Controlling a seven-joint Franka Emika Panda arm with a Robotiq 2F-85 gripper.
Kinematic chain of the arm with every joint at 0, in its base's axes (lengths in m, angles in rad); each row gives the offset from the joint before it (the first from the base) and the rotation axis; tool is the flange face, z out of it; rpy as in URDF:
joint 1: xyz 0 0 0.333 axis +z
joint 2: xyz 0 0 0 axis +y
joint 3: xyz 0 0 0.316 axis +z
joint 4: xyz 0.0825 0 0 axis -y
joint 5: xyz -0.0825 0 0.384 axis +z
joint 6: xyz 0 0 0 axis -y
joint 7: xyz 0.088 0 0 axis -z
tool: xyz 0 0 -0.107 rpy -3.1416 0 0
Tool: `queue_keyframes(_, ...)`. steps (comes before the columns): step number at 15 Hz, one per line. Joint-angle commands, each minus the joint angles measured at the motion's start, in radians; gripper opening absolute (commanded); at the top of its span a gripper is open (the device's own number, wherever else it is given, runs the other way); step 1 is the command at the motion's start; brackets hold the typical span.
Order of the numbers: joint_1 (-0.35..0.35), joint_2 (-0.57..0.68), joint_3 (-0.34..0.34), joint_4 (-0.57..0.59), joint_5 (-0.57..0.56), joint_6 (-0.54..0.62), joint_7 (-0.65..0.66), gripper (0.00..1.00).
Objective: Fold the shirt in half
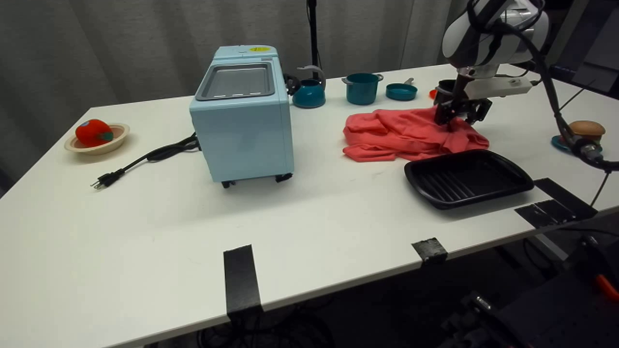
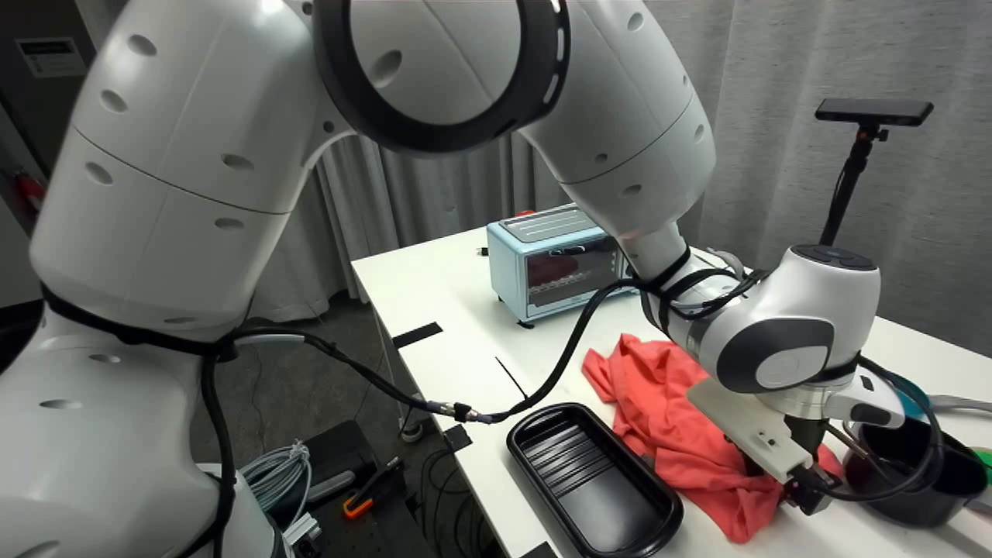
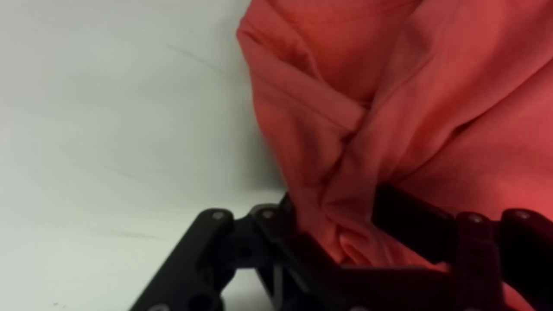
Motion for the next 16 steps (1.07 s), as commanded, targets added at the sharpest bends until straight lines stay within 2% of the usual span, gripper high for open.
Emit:
queue_keyframes(1, -0.034, -0.024, 0.043, -0.006, 0.043, -0.012, -0.025, 0.12)
queue_keyframes(3, -0.044, -0.073, 0.063, -0.035, 0.054, -0.01, -0.044, 0.0)
queue_keyframes(9, -0.059, -0.305, 0.154, -0.16, 0.154, 0.029, -0.155, 0.03)
queue_keyframes(13, -0.004, -0.463, 0.214, -0.26, 0.225, 0.111, -0.248, 0.03)
queue_keyframes(16, 0.081, -0.533, 0.237, -0.337, 0.199, 0.173, -0.255, 0.03)
